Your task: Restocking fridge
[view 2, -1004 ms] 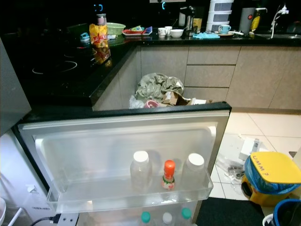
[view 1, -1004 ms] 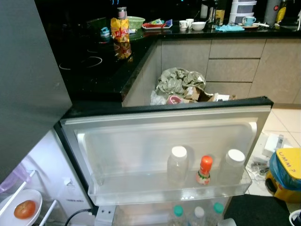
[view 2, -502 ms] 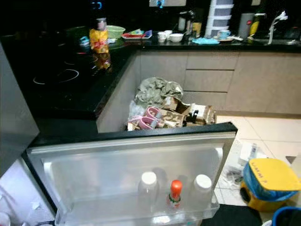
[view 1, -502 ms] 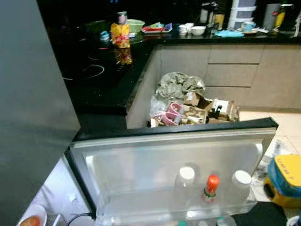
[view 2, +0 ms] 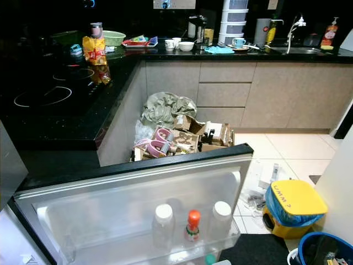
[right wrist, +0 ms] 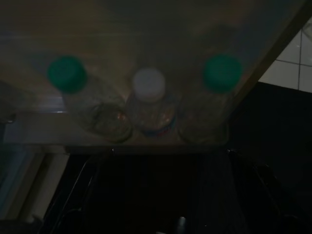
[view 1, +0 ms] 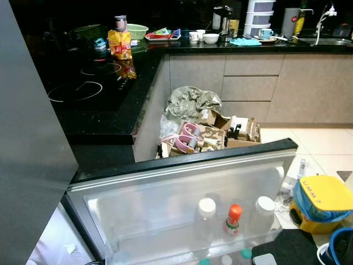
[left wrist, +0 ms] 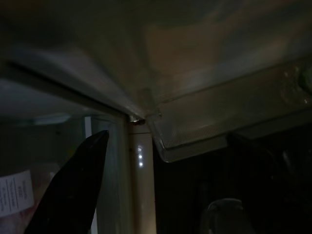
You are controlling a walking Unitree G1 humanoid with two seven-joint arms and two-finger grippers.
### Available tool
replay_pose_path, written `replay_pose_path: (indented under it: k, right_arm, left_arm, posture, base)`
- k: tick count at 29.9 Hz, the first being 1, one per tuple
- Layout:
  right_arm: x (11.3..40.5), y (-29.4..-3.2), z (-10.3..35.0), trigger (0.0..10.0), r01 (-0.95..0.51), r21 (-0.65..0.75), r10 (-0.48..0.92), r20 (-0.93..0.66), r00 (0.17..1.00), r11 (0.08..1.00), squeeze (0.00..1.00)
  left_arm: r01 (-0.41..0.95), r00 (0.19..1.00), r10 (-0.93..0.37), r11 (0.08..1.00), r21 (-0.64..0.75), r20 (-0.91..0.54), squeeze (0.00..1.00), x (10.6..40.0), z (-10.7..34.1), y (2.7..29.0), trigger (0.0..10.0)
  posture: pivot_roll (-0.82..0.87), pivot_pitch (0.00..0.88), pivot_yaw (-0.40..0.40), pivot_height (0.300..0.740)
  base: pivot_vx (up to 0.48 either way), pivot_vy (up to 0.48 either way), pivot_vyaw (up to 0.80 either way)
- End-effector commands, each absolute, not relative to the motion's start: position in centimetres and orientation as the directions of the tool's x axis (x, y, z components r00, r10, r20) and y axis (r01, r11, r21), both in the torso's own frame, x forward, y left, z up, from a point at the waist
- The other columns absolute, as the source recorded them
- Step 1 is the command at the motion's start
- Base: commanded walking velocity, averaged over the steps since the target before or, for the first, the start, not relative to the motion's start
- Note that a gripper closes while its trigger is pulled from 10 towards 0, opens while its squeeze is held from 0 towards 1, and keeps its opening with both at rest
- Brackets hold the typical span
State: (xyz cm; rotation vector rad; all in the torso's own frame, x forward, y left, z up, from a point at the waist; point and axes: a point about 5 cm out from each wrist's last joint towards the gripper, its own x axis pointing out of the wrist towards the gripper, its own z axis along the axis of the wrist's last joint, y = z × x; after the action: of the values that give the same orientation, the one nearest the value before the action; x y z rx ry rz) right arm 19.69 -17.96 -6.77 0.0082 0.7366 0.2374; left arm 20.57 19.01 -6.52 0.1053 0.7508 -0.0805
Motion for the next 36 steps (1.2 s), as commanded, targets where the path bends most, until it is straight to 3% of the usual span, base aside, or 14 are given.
replay_pose_path:
  k: [1,7,12,15,19,23,27,33,36]
  right_arm:
    - [19.1,-17.7,-7.2,10.0,-0.200,0.116,0.224,-0.688,0.690,0.973,0.00]
    - [18.8,-17.4,-7.4,10.0,-0.207,0.124,0.234,-0.699,0.676,0.970,0.00]
    - [18.5,-17.3,-7.6,10.0,-0.203,0.128,0.233,-0.702,0.673,0.971,0.00]
    - [18.5,-17.3,-7.6,10.0,-0.203,0.129,0.234,-0.703,0.672,0.971,0.00]
    - [18.3,-17.3,-7.7,10.0,-0.205,0.134,0.239,-0.707,0.666,0.970,0.00]
    - [18.0,-17.4,-7.9,10.0,-0.214,0.148,0.253,-0.724,0.642,0.966,0.00]
    - [17.9,-17.4,-7.9,10.0,-0.221,0.147,0.257,-0.730,0.633,0.964,0.00]
    - [17.4,-17.4,-8.2,10.0,-0.247,0.136,0.263,-0.750,0.607,0.959,0.00]
    - [17.2,-17.4,-8.3,10.0,-0.260,0.133,0.268,-0.755,0.598,0.956,0.00]
  left_arm:
    - [0.210,0.781,-0.088,0.969,0.128,-0.618,0.00,22.7,-4.9,19.0,10.0]
    - [0.290,0.758,-0.126,0.944,0.158,-0.640,0.00,22.2,-5.1,19.5,10.0]
    - [0.080,0.793,-0.013,0.993,0.082,-0.609,0.00,22.6,-4.6,21.4,10.0]
    - [0.081,0.797,-0.030,0.995,0.059,-0.603,0.00,22.4,-4.7,21.2,10.0]
    - [0.179,0.782,-0.137,0.984,0.009,-0.608,0.00,21.7,-5.0,20.4,10.0]
    - [0.428,0.694,-0.290,0.902,0.055,-0.659,0.00,20.1,-5.8,19.6,10.0]
    - [0.466,0.682,-0.300,0.881,0.080,-0.667,0.00,19.9,-5.8,19.7,10.0]
    - [0.387,0.706,-0.196,0.911,0.140,-0.681,0.00,20.3,-5.6,21.3,10.0]
    - [0.472,0.683,-0.237,0.865,0.170,-0.690,0.00,19.9,-5.7,21.2,10.0]
  posture:
    - [-0.06,0.053,0.003,0.740]
    - [-0.06,0.054,0.007,0.740]
    - [-0.06,0.054,0.008,0.740]
    - [-0.06,0.054,0.007,0.740]
    - [-0.05,0.054,0.003,0.740]
    - [-0.05,0.060,-0.001,0.740]
    - [-0.05,0.062,-0.002,0.740]
    - [-0.05,0.067,-0.005,0.740]
    - [-0.05,0.070,-0.006,0.740]
  base:
    - [0.000,0.000,0.00]
    - [0.000,0.000,0.00]
    - [0.000,0.000,0.00]
    - [0.000,0.000,0.00]
    - [0.000,0.000,0.00]
    - [0.000,0.000,0.00]
    - [0.000,0.000,0.00]
    - [0.000,0.000,0.00]
    - [0.000,0.000,0.00]
